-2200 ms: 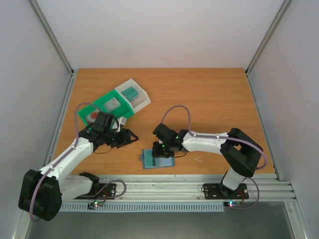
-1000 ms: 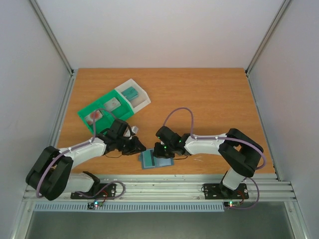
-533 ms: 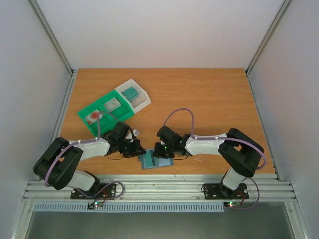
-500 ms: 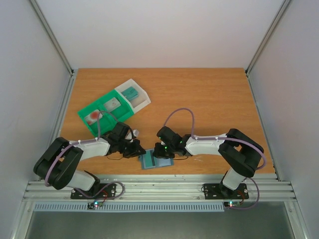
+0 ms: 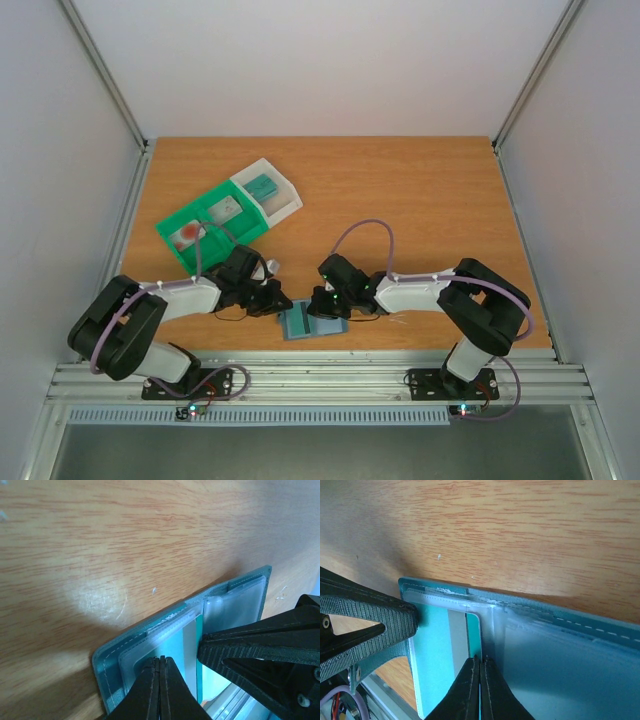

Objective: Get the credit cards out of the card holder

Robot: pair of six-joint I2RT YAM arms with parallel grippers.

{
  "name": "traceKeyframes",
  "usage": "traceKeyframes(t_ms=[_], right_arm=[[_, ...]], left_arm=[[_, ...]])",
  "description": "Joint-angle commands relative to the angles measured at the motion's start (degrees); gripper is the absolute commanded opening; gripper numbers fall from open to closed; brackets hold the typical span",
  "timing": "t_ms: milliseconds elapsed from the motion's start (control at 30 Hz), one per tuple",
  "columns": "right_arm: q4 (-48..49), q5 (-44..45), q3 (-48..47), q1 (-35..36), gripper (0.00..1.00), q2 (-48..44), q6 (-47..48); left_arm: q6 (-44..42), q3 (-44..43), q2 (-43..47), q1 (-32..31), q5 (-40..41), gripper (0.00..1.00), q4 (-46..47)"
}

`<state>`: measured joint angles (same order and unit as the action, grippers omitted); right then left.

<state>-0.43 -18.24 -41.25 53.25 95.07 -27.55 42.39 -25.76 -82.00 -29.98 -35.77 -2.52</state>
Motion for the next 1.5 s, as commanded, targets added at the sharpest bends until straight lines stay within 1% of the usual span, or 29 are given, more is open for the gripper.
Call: traceKeyframes(t_ms=[0, 133, 267, 833, 1000, 1133, 1233, 1467], right_arm=[[0.25, -0.91, 1.59, -0.39, 0.01, 0.06, -0.95], [2.24, -0.60, 3.12, -1.00, 0.01, -1.56, -1.44], [2.92, -0.31, 4.02, -1.09, 0.01, -2.38, -1.71], [1.85, 0.69, 4.78, -1.93, 0.02, -4.45, -2.61], [4.40, -0.94, 5.04, -1.92, 0.14, -1.72, -3.53], [5.37, -1.01, 5.28, -1.93, 0.17, -0.71, -3.42], [5.35, -1.02, 5.37, -2.01, 0.16, -0.61, -3.26], [4.56, -0.33, 5.70, -2.10, 0.06, -2.12, -2.70]], left_arm=[[-0.70, 1.52, 0.56, -0.26, 2.61, 0.01, -1.45], [-0.86, 1.08, 1.82, -0.26, 2.85, 0.02, -3.04], [-1.56, 0.19, 2.19, -0.26, 2.97, 0.08, -5.04], [-3.28, 1.61, -1.10, -0.26, 3.69, 0.07, -3.27], [-3.28, 1.63, -1.15, -0.26, 3.51, 0.06, -3.18], [-3.15, 1.79, -1.01, -0.26, 3.43, 0.06, -2.99], [-3.04, 1.77, -1.07, -0.25, 3.35, 0.06, -2.86], [-2.78, 1.89, -0.80, -0.26, 3.38, 0.06, -2.71]])
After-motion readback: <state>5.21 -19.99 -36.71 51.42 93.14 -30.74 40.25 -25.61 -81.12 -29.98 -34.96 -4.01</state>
